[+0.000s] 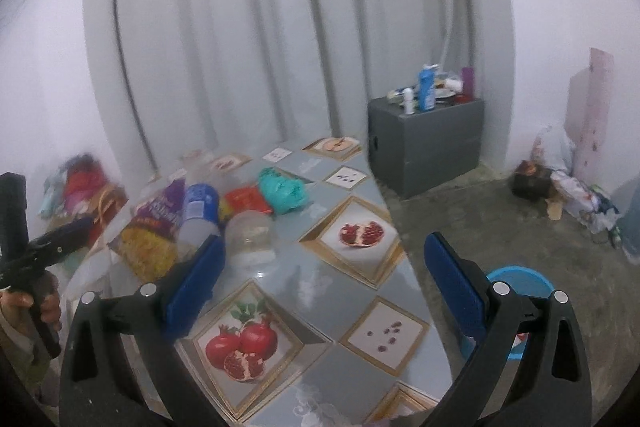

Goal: Collect trash
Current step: 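Move the left tool to the purple noodle bag while the right approaches the Pepsi bottle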

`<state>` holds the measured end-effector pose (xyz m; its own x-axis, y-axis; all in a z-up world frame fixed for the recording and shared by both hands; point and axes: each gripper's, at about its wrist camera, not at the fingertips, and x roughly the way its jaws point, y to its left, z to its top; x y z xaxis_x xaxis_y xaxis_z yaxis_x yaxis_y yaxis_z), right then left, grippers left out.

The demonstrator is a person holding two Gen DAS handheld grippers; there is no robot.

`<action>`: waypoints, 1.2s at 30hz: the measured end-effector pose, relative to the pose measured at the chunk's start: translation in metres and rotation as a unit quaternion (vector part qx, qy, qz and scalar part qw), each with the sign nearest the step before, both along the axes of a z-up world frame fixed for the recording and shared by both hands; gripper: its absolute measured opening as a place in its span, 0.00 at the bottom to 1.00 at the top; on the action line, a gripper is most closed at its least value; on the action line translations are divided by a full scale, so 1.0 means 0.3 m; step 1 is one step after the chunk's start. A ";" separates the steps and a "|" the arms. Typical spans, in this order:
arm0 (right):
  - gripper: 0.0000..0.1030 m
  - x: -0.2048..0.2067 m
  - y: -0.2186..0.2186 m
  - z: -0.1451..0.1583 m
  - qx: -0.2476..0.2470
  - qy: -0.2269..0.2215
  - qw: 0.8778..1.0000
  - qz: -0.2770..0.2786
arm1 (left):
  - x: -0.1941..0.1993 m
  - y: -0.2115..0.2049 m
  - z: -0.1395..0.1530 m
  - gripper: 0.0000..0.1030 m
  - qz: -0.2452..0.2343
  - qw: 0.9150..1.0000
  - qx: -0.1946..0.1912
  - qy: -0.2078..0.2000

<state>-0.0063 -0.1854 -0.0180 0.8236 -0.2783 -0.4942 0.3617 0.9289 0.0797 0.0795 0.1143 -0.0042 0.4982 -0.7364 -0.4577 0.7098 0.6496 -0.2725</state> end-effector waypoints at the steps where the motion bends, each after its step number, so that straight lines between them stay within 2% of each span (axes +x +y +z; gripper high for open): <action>1: 0.93 0.024 0.000 -0.011 0.010 0.012 1.000 0.009 | 0.008 0.005 -0.009 0.95 0.003 1.000 -0.002 0.005; 5: 0.93 0.128 0.001 -0.116 0.044 0.090 0.994 0.034 | 0.047 0.038 -0.060 0.95 0.028 0.999 -0.009 0.037; 8: 0.93 0.197 0.025 -0.214 0.035 0.157 0.986 0.036 | 0.064 0.056 -0.089 0.95 0.039 0.997 -0.014 0.060; 14: 0.93 0.241 0.073 -0.319 -0.003 0.220 0.974 0.052 | 0.077 0.073 -0.106 0.95 0.052 0.996 -0.009 0.065; 18: 0.93 0.258 0.072 -0.380 0.009 0.265 0.962 0.063 | 0.082 0.081 -0.105 0.95 0.057 0.996 -0.013 0.067; 29: 0.93 0.209 0.039 -0.387 -0.007 0.227 0.972 0.063 | 0.079 0.067 -0.076 0.95 0.046 0.997 -0.020 0.064; 36: 0.93 0.226 0.019 -0.370 0.000 0.236 0.968 0.082 | 0.106 0.041 -0.058 0.95 0.052 0.995 -0.020 0.081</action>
<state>0.0615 -0.1799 -0.1290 0.5396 -0.1632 -0.8260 0.2064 0.9767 -0.0582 0.1112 0.1267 -0.0215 0.4940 -0.7042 -0.5099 0.5844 0.7032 -0.4050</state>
